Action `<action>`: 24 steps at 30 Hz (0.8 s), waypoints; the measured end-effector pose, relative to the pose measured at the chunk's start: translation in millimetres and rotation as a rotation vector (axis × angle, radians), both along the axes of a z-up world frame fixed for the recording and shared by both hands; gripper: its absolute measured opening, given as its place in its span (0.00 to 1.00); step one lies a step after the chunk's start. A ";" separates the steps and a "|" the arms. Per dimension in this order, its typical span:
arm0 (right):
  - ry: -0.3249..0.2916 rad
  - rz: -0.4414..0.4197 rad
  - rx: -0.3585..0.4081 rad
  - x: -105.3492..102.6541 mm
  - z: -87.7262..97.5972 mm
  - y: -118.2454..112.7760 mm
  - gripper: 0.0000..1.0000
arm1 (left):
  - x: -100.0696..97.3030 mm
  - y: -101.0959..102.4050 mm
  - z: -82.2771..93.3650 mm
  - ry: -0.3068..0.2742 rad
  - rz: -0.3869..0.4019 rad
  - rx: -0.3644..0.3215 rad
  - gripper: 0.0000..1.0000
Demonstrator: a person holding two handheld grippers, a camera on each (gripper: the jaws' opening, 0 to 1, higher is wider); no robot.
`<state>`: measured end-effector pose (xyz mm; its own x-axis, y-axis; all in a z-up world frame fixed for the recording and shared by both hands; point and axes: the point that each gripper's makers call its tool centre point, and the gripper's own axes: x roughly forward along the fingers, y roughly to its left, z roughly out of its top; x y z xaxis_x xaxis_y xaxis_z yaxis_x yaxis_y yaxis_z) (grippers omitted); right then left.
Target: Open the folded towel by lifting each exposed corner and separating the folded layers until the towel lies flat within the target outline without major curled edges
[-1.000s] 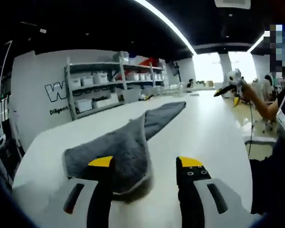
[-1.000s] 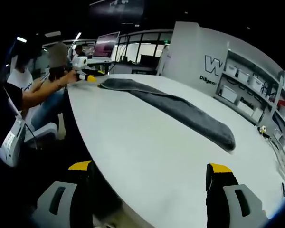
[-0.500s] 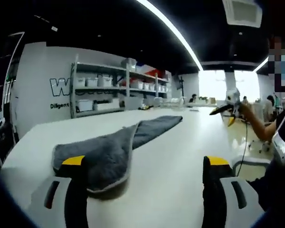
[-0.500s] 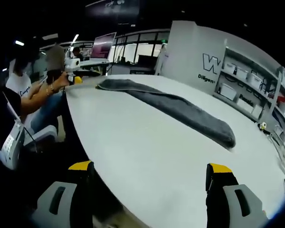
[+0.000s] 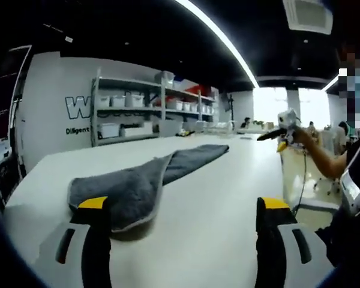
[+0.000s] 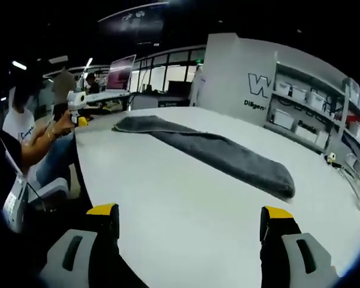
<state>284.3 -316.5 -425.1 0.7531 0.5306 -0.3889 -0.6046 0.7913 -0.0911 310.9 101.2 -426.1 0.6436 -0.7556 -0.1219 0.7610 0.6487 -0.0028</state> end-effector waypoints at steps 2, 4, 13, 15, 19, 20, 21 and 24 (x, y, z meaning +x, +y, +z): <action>-0.024 -0.013 0.059 11.3 9.6 0.6 0.99 | -2.3 -1.3 0.1 0.004 -0.005 -0.008 0.98; -0.039 -0.032 0.084 23.3 16.7 -4.0 0.99 | -4.6 -1.4 -0.8 0.007 -0.005 0.001 0.98; -0.085 -0.114 0.168 81.2 39.0 -29.3 0.98 | -18.1 -2.5 1.7 -0.062 0.019 0.118 0.98; -0.074 -0.124 0.170 92.1 37.8 -32.3 0.96 | -19.0 -0.4 5.4 -0.070 0.029 0.125 0.98; -0.051 -0.159 0.174 115.0 37.1 -41.8 0.87 | -23.2 -2.8 17.0 -0.052 0.004 0.041 0.97; -0.048 -0.167 0.171 123.9 37.2 -44.2 0.85 | -24.5 -3.5 18.6 -0.043 -0.012 0.025 0.97; -0.050 -0.164 0.147 130.3 35.7 -45.5 0.85 | -25.1 -3.2 19.3 -0.033 -0.026 0.009 0.97; -0.056 -0.203 0.102 151.5 32.7 -55.8 0.78 | -23.4 -1.8 18.0 -0.030 -0.012 -0.003 0.96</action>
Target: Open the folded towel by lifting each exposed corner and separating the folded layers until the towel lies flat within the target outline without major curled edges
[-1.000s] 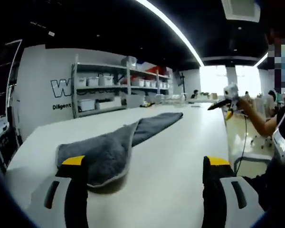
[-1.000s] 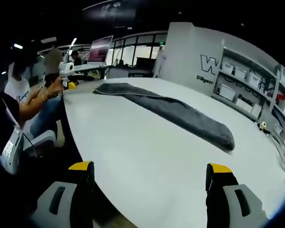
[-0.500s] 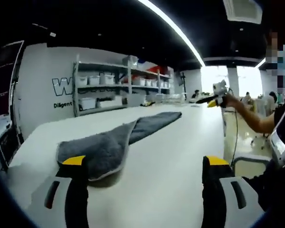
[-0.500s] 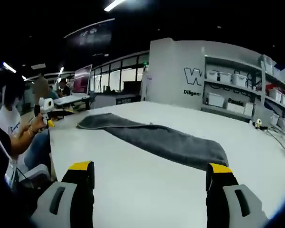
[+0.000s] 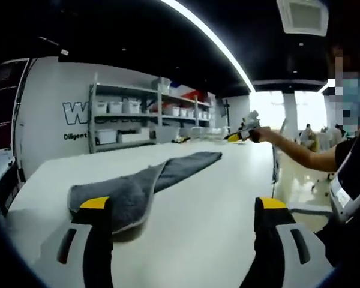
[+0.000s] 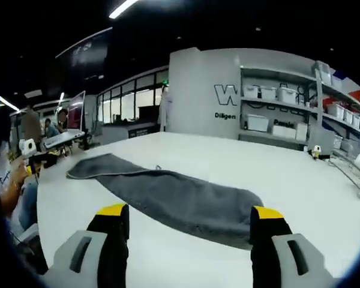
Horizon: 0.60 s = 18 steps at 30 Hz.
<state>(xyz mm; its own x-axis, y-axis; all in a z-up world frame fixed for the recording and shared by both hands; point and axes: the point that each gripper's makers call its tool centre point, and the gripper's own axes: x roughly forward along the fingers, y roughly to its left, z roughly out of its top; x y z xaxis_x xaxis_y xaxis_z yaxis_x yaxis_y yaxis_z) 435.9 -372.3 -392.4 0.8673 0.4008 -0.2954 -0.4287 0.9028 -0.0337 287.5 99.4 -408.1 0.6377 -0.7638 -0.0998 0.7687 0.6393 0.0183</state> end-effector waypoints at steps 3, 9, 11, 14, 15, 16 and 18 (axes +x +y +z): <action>0.004 -0.023 -0.018 21.3 -1.4 -6.3 0.70 | 0.5 0.9 -7.0 0.013 0.007 0.024 0.96; 0.076 -0.120 -0.080 69.0 -18.3 -27.5 0.71 | 1.1 4.0 -19.6 0.033 0.007 0.067 0.96; 0.097 -0.141 -0.068 79.1 -23.2 -31.6 0.69 | 1.2 5.3 -22.0 0.040 0.012 0.060 0.95; 0.105 -0.154 -0.062 91.1 -25.9 -34.1 0.66 | 2.9 9.9 -26.0 0.055 0.026 0.051 0.95; 0.105 -0.159 -0.061 94.5 -25.8 -35.7 0.66 | 2.9 11.6 -27.5 0.061 0.028 0.050 0.95; 0.105 -0.169 -0.058 99.0 -25.8 -38.1 0.65 | 2.7 12.3 -27.9 0.064 0.029 0.049 0.95; 0.111 -0.188 -0.054 108.3 -26.6 -42.8 0.62 | 1.7 14.5 -28.0 0.061 0.031 0.049 0.95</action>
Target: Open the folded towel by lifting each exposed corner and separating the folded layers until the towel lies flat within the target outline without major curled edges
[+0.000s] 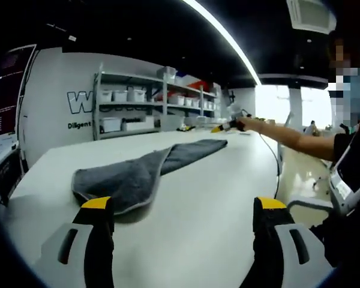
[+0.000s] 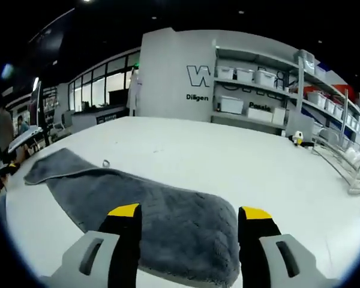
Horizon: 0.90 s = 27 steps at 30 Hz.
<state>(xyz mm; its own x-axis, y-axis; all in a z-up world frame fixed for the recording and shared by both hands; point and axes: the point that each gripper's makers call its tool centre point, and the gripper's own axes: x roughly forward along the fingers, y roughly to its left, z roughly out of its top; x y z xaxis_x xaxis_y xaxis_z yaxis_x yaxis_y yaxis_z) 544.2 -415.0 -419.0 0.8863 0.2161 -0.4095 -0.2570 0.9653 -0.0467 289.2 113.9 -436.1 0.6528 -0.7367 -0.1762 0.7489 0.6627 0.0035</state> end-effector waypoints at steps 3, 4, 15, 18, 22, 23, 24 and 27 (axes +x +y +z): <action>0.014 -0.014 -0.020 10.4 -3.2 -6.6 0.58 | -2.0 1.4 0.3 -0.012 -0.004 0.008 0.95; 0.022 -0.016 -0.033 14.2 -4.4 -9.8 0.55 | -2.3 1.8 0.1 -0.015 -0.003 0.011 0.95; 0.093 -0.014 -0.103 42.7 -32.3 -22.6 0.40 | -1.3 3.5 -4.9 -0.001 -0.007 0.020 0.94; 0.114 -0.025 -0.144 48.7 -40.0 -25.8 0.39 | -1.6 4.5 -4.0 -0.002 -0.010 0.020 0.94; 0.122 -0.007 -0.116 64.1 -43.4 -22.9 0.39 | -3.6 4.6 -5.5 -0.001 -0.007 0.021 0.94; 0.126 -0.006 -0.125 67.6 -43.8 -21.3 0.39 | -3.9 5.8 -7.1 0.002 -0.003 0.030 0.94; 0.134 -0.003 -0.130 68.5 -45.2 -21.0 0.39 | -3.9 6.7 -7.6 0.001 -0.001 0.035 0.94; 0.157 -0.004 -0.152 66.0 -55.2 -17.3 0.38 | -3.1 11.9 -8.1 0.002 0.009 0.038 0.94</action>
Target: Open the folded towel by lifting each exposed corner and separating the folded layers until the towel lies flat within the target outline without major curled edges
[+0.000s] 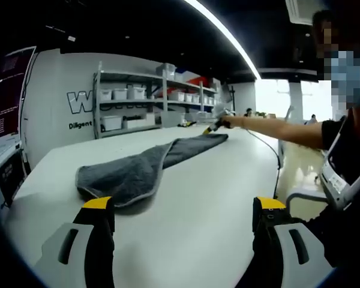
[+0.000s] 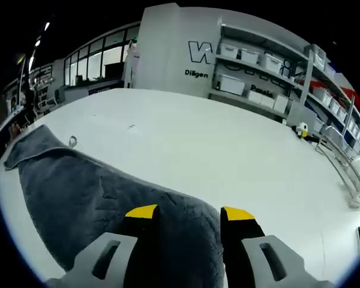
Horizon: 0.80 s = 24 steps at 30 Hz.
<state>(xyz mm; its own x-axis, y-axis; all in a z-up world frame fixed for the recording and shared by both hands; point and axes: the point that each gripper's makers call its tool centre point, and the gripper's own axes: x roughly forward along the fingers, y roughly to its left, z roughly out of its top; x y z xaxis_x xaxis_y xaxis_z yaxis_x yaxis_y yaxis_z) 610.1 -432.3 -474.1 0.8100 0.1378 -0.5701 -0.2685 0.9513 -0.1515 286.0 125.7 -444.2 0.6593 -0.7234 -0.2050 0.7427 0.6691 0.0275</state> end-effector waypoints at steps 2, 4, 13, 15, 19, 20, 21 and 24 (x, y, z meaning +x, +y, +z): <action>0.003 -0.008 -0.016 4.9 2.4 -4.6 0.38 | 0.1 1.0 0.5 0.005 0.001 -0.013 0.94; 0.003 -0.015 -0.023 8.3 2.9 -8.7 0.35 | -1.0 2.1 1.7 0.013 -0.001 -0.038 0.93; 0.045 0.027 0.018 3.8 -9.5 -0.4 0.07 | -4.6 4.7 -4.4 0.036 0.009 -0.060 0.92; 0.040 0.035 0.012 3.7 -9.6 0.6 0.05 | -6.2 3.1 -7.0 0.037 0.013 -0.032 0.93; 0.005 0.041 -0.002 2.2 -5.2 2.3 0.03 | -9.3 1.0 -5.2 0.033 0.006 -0.026 0.93; -0.006 0.042 -0.007 2.5 -3.4 2.4 0.03 | -8.7 2.2 -3.5 0.032 0.007 -0.032 0.92; -0.008 0.042 -0.008 2.2 -2.9 2.6 0.03 | -8.1 3.1 -2.5 0.033 0.009 -0.035 0.92; -0.055 0.036 -0.022 -3.8 4.9 4.7 0.03 | -6.1 5.6 0.2 0.033 0.021 -0.050 0.92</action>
